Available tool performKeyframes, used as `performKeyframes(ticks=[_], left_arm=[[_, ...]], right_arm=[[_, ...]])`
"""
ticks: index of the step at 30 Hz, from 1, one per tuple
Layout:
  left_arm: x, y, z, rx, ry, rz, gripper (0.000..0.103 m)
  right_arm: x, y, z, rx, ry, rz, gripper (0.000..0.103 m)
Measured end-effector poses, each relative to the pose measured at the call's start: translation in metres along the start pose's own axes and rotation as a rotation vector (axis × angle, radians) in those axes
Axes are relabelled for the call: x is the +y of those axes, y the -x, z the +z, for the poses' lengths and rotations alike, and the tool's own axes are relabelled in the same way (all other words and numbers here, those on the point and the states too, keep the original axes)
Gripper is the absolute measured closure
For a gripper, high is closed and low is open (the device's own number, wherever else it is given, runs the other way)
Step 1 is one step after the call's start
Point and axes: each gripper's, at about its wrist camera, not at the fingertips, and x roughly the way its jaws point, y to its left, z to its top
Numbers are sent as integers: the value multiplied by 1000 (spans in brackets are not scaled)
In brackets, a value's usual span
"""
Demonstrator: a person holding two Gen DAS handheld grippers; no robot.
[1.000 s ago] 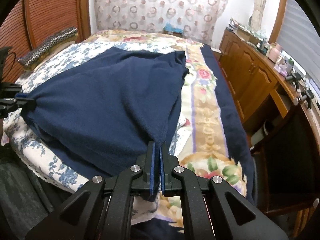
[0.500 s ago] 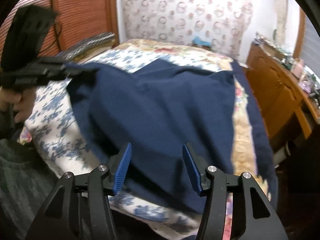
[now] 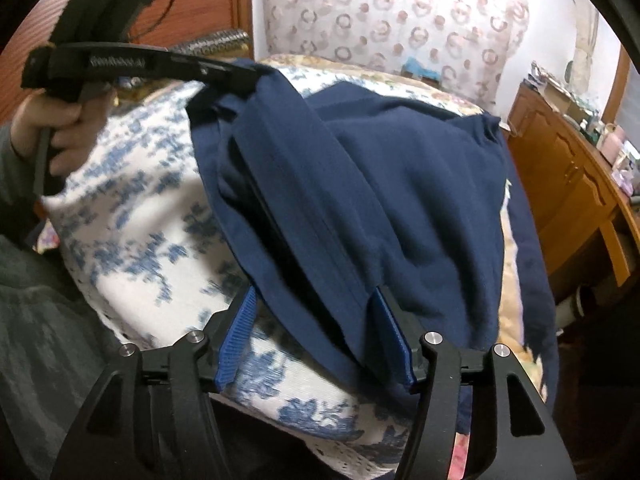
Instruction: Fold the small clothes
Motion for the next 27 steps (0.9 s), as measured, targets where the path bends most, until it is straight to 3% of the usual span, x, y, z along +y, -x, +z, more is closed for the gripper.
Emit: performKeyframes(ticks=[8, 14, 16, 18, 27], left_arm=[[-3, 1, -1, -3, -12, 14, 96], [-5, 2, -2, -3, -10, 12, 96], [-5, 2, -3, -3, -9, 9, 96], [-4, 5, -3, -7, -10, 13, 96], [15, 14, 21, -51, 3, 33, 95]], right_arm=[[-12, -7, -5, 22, 14, -72, 44], [-24, -6, -4, 19, -11, -93, 68], [-25, -6, -4, 18, -12, -91, 89], [-25, -2, -1, 2, -10, -100, 96], [-46, 32, 57, -171, 33, -211, 98]])
